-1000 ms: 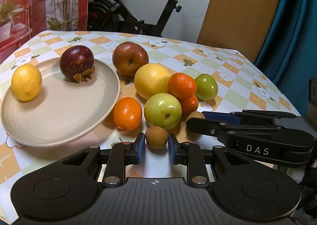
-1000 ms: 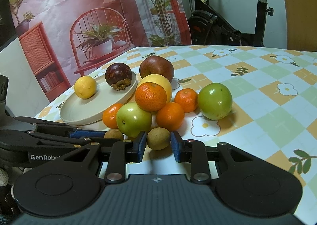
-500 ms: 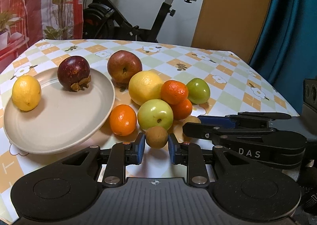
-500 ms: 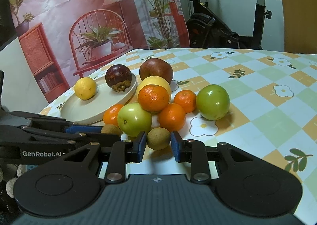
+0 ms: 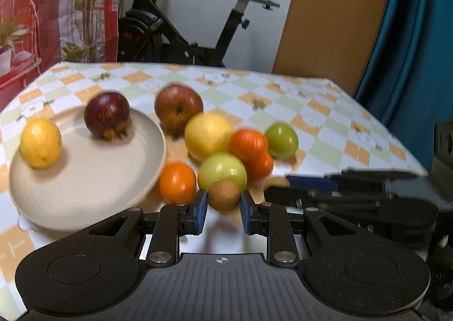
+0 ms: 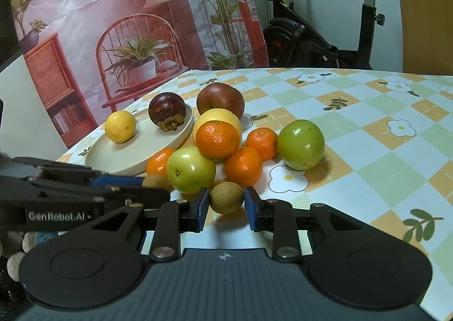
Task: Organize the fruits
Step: 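Carry the kiwi onto the plate and open the left gripper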
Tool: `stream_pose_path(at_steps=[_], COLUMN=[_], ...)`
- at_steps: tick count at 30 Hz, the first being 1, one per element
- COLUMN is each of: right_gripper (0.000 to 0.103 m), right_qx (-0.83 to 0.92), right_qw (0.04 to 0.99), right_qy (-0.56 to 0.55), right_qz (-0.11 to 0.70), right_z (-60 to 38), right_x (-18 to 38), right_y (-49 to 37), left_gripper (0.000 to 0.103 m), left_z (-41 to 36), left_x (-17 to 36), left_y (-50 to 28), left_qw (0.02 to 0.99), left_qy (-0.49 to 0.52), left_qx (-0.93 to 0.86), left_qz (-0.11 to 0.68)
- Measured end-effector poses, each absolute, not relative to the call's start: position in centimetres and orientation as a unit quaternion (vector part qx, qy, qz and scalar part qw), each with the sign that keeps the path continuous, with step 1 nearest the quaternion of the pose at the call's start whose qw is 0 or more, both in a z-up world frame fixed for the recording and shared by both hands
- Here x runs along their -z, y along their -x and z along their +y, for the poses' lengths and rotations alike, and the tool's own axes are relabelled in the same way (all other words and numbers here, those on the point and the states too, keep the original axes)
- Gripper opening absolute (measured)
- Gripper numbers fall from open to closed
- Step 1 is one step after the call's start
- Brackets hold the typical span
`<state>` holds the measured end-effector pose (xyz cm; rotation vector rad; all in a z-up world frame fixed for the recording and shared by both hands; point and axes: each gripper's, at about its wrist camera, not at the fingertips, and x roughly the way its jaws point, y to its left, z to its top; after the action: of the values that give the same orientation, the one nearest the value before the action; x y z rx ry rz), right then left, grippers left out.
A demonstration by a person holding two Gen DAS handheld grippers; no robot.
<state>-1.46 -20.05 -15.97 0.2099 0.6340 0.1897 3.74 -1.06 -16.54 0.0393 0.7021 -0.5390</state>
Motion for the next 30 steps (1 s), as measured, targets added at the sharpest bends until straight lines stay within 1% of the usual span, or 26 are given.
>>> stream_pose_path(at_steps=[7, 12, 14, 17, 22, 30], right_gripper=[0.03, 0.03, 0.03, 0.03, 0.03, 0.03], right_qx=[-0.115, -0.148, -0.162, -0.184, -0.223, -0.26], right_qw=[0.949, 0.947, 0.943, 0.934, 0.916, 0.895], right_qy=[-0.099, -0.06, -0.048, -0.036, 0.001, 0.026], right_qz=[0.278, 0.28, 0.287, 0.304, 0.333, 0.362], right_z=[-18.9, -16.1, -14.7, -12.2, -8.0, -3.4], right_x=[12.6, 11.1, 11.1, 11.6, 12.7, 14.4], right_y=[0.7, -1.8, -3.1, -5.2, -8.5, -11.5], left_gripper=[0.027, 0.027, 0.027, 0.027, 0.027, 0.027], left_z=[2.3, 6.5, 8.1, 10.3, 12.4, 12.9], left_x=[12.7, 12.3, 12.6, 13.2, 13.9, 15.1], left_y=[-5.6, -8.6, -9.7, -11.5, -13.4, -14.2], left_qw=[0.911, 0.9, 0.905, 0.899, 0.895, 0.889], left_qy=[0.018, 0.05, 0.045, 0.064, 0.06, 0.026], left_qx=[0.256, 0.238, 0.212, 0.195, 0.179, 0.18], left_qz=[0.324, 0.362, 0.366, 0.387, 0.403, 0.421])
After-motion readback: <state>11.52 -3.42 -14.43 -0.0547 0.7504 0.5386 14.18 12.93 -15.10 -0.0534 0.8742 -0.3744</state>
